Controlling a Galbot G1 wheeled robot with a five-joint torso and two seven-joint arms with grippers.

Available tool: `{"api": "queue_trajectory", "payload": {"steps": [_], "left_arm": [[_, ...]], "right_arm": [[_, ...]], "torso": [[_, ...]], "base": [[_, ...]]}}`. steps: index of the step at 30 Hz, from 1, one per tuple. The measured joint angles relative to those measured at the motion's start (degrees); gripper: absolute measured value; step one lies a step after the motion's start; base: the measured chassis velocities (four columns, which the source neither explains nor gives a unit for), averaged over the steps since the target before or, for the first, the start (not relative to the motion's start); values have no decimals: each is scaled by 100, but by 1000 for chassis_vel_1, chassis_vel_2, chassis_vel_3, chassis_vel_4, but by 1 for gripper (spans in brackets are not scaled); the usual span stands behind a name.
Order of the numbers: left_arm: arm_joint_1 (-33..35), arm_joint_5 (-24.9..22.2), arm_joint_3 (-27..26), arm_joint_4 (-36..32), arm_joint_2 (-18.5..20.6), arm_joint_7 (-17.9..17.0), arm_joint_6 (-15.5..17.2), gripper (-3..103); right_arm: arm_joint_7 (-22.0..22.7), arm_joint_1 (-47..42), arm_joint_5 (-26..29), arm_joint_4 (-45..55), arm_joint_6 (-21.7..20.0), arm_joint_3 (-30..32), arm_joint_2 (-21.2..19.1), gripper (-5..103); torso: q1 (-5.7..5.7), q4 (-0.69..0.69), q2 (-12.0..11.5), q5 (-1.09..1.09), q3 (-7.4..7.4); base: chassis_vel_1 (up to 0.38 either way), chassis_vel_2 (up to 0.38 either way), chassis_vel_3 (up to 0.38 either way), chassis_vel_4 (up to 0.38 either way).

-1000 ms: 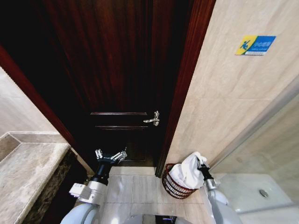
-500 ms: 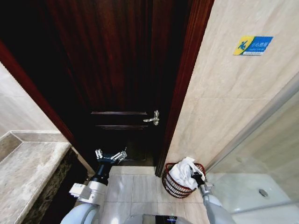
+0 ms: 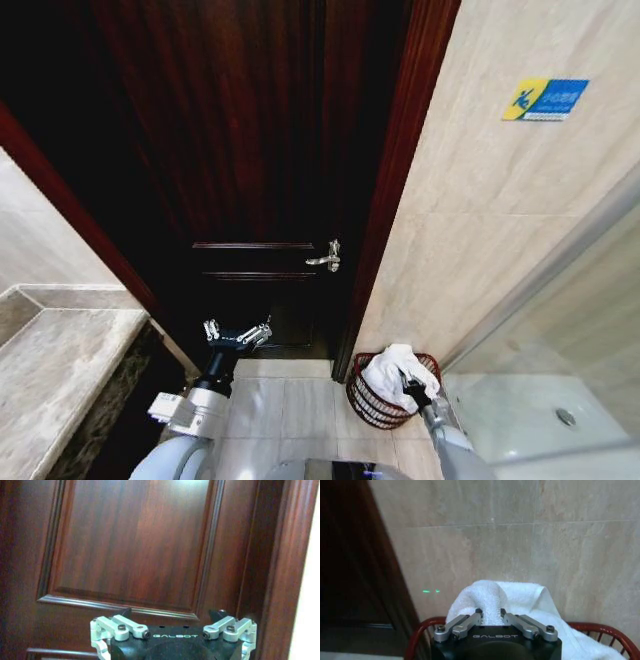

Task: Discard the used towel into the hamper.

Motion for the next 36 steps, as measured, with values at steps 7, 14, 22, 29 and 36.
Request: {"api": "queue_trajectory", "payload": {"steps": [7, 14, 22, 29, 36], "left_arm": [[-2, 0, 0, 0, 0, 0, 0, 100], [0, 0, 0, 0, 0, 0, 0, 100], [0, 0, 0, 0, 0, 0, 0, 100], [0, 0, 0, 0, 0, 0, 0, 100], [-1, 0, 0, 0, 0, 0, 0, 100]], "right_arm": [[352, 129, -185, -221, -244, 38, 17, 8], [526, 44, -314, -299, -567, 103, -7, 8], [671, 655, -804, -1248, -1004, 204, 42, 8], [853, 924, -1318, -1560, -1369, 202, 178, 8], [985, 1063, -1295, -1730, -1840, 206, 179, 8]], "torso": [[6, 3, -4, -1, 1], [-5, -4, 1, -2, -1], [1, 0, 0, 2, 0], [1, -1, 0, 0, 0], [0, 0, 0, 1, 0]], "base": [[-97, 106, 82, -99], [16, -34, -20, 16], [5, -9, -16, 5], [0, 0, 0, 0], [0, 0, 0, 0]]}}
